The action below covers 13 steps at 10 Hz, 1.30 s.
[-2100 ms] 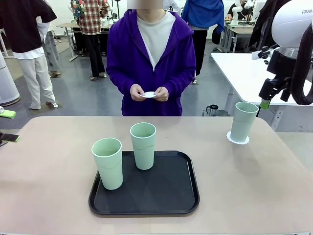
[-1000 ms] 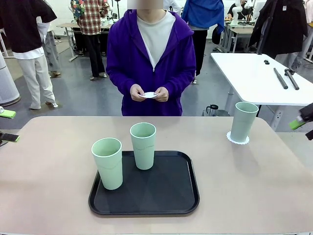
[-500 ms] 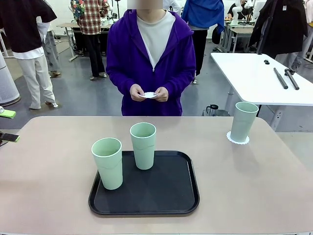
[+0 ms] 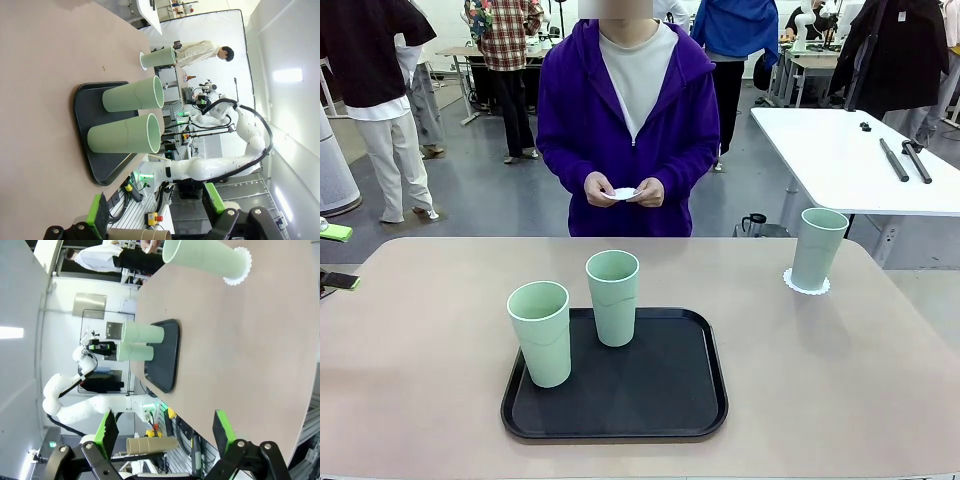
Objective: Place coasters on the table and set cups on them.
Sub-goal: Take one Reusable plastic cup from the Flat Tray and place it on a coaster set by the human.
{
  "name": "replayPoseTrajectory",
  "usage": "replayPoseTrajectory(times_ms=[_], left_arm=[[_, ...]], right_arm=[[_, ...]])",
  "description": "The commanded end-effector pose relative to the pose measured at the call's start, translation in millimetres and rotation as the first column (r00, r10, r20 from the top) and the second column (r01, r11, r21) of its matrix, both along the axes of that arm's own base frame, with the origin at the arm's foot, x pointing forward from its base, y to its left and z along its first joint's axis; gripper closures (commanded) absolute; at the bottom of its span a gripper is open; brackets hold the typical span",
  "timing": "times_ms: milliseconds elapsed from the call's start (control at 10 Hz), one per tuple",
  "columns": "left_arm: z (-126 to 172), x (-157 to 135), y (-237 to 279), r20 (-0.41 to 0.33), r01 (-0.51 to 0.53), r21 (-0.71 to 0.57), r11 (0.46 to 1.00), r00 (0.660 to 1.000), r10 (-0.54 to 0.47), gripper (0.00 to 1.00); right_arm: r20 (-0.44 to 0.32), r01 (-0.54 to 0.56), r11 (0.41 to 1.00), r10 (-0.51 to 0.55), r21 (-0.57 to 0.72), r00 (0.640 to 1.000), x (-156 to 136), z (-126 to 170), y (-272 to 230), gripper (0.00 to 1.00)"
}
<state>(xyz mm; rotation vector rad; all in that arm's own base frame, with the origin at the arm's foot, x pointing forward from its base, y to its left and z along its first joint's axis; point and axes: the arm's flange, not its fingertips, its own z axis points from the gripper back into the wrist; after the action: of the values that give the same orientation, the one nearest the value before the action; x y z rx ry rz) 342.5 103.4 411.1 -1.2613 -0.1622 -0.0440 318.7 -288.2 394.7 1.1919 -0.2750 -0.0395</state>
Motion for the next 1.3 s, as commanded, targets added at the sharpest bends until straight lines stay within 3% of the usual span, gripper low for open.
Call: replayPoseTrajectory(times_ms=[0, 400, 500, 1200], left_arm=[[1.6, 0.3, -0.2, 0.019, -0.001, -0.017, 1.000, 1.000, 0.002, 0.00], [1.6, 0.3, -0.2, 0.019, -0.001, -0.017, 1.000, 1.000, 0.002, 0.00], [1.6, 0.3, -0.2, 0.019, -0.001, -0.017, 1.000, 1.000, 0.002, 0.00], [1.6, 0.3, -0.2, 0.019, -0.001, -0.017, 1.000, 1.000, 0.002, 0.00]], right_arm=[[0.031, -0.003, 1.000, 0.003, 0.022, 1.000, 5.5, -6.1, -3.3, 0.00], [0.090, -0.059, 0.998, 0.056, 0.030, 0.994, 4.5, -5.5, -0.2, 0.00], [0.021, -0.024, 1.000, 0.024, 0.013, 0.999, 3.1, -9.9, 2.7, 0.00], [0.021, -0.024, 1.000, 0.024, 0.013, 0.999, 3.1, -9.9, 2.7, 0.00]])
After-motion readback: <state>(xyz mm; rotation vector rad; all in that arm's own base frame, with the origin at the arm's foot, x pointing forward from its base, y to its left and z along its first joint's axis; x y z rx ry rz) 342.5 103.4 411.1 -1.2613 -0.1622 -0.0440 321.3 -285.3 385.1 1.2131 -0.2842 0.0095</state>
